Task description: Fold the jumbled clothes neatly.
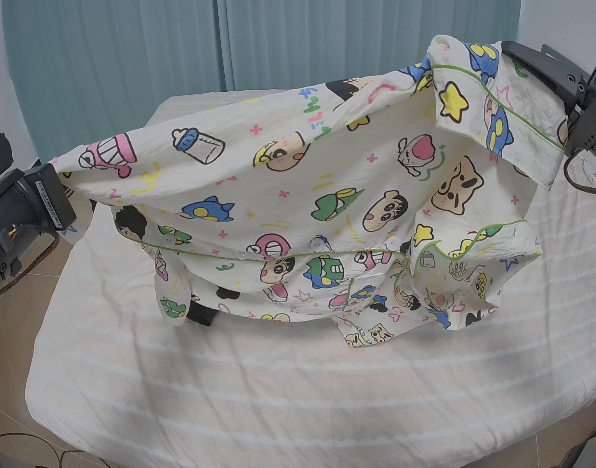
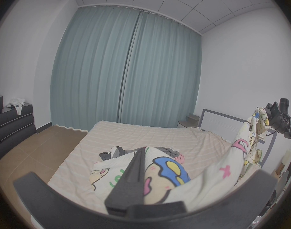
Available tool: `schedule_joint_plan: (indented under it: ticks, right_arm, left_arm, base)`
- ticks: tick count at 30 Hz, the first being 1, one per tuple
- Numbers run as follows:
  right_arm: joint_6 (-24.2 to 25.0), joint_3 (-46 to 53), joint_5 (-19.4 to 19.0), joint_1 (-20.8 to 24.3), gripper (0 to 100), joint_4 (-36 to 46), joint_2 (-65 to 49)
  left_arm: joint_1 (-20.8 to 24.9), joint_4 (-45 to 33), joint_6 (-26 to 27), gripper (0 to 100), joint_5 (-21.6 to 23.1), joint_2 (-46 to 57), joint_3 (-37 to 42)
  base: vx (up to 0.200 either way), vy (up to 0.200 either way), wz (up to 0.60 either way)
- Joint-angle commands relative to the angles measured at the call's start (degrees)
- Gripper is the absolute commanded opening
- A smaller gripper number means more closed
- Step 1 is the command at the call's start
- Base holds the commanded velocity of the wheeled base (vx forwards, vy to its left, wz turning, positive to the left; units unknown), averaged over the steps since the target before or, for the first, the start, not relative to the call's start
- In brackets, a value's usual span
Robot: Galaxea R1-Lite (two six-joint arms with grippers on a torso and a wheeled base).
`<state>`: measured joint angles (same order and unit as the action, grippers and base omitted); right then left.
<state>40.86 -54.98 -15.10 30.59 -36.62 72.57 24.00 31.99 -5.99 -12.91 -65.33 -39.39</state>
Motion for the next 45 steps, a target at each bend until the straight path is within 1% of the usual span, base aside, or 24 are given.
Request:
schedule_joint_plan:
  ticks: [1,2,17,45]
  right_arm:
    - [0.0,0.0,0.0,0.0,0,0.0,-0.5]
    - [0.0,0.0,0.0,0.0,0,0.0,-0.6]
    - [0.1,0.7,-0.1,0.7,0,0.1,-2.4]
    - [0.1,0.4,-0.2,0.7,0,0.0,-2.3]
  left_arm:
    - [0.0,0.0,0.0,0,0.0,0.6,0.5]
    - [0.0,0.1,0.0,0,0.0,0.7,0.5]
    - [0.2,0.1,-0.3,0,0.0,1.5,0.9]
    - [0.7,0.1,-0.2,0,0.0,0.8,1.0]
  base:
    - [-0.200,0.000,0.00]
    - [-0.200,0.000,0.00]
    - [0.000,0.000,0.00]
    - [0.000,-0.200,0.00]
